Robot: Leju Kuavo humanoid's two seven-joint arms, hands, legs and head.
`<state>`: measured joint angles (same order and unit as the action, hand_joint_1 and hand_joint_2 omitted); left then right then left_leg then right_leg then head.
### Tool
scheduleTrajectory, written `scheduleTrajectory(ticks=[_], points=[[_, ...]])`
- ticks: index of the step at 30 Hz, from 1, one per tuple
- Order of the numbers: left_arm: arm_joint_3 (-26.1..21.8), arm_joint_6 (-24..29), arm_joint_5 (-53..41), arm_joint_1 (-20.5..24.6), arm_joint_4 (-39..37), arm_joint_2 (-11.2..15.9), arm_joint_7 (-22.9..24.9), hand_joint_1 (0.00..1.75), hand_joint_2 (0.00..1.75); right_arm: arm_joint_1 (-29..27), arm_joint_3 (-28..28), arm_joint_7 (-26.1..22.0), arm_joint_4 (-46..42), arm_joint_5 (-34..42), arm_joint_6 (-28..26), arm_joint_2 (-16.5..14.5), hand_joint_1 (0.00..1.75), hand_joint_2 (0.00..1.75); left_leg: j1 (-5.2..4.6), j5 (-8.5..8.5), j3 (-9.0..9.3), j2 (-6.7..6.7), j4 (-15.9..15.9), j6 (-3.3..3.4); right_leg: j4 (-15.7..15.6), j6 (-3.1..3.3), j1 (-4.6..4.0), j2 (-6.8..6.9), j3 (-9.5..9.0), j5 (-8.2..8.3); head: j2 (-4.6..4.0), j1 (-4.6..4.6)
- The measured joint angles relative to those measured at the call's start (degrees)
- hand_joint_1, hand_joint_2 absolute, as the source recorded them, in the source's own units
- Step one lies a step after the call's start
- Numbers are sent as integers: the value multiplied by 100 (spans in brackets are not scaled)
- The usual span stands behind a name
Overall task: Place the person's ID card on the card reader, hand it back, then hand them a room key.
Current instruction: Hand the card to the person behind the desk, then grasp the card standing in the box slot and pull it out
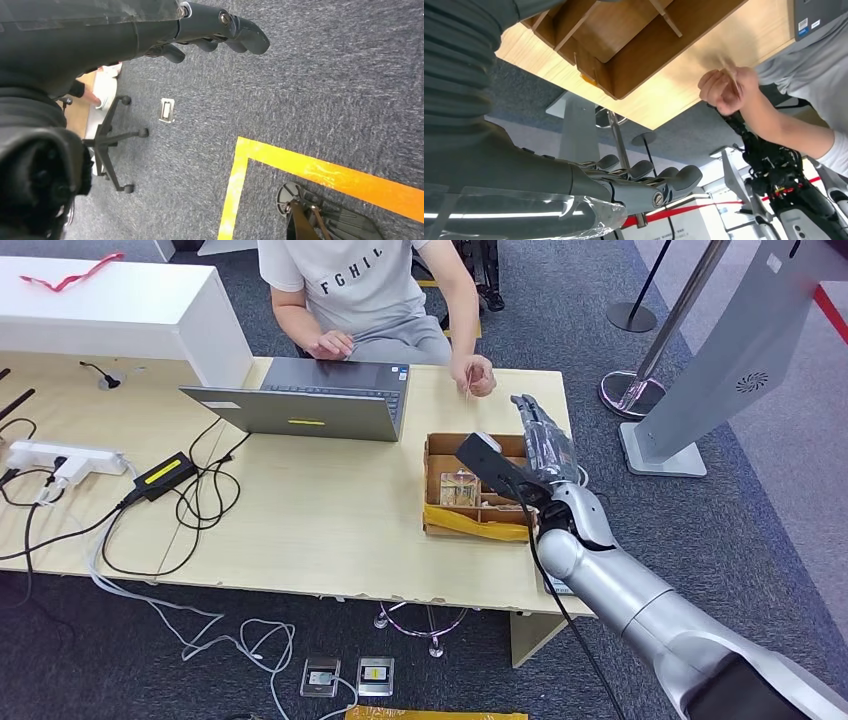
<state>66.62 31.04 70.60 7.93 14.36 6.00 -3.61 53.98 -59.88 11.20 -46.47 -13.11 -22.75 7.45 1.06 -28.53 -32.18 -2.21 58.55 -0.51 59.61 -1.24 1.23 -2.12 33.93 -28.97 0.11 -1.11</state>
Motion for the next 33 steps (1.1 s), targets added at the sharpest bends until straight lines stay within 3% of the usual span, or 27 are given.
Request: scheduleTrajectory(ticks=[9,19,26,33], points=[[0,-77,13,-98,0,21,-4,0,0,-178,16,432,-532,-24,202,287,0,175,-1,0,3,1,0,0,-1,0,0,-1,0,0,0,1],[-8,-155,66,-164,-6,21,-93,0,0,-620,76,1479,-2494,-813,800,1214,0,175,-1,-3,5,6,1,-2,-2,0,1,-6,1,0,0,1],[-17,-155,70,-164,-33,22,-111,0,0,-685,63,1603,-3311,-1011,993,1538,0,175,0,-2,5,6,0,-3,-2,0,0,-6,0,0,0,1],[-17,-144,64,-160,-33,21,-110,0,0,-849,-75,1689,-3688,-1557,1192,1626,0,175,-1,-3,3,7,0,-3,-2,0,1,-8,0,0,1,0]])
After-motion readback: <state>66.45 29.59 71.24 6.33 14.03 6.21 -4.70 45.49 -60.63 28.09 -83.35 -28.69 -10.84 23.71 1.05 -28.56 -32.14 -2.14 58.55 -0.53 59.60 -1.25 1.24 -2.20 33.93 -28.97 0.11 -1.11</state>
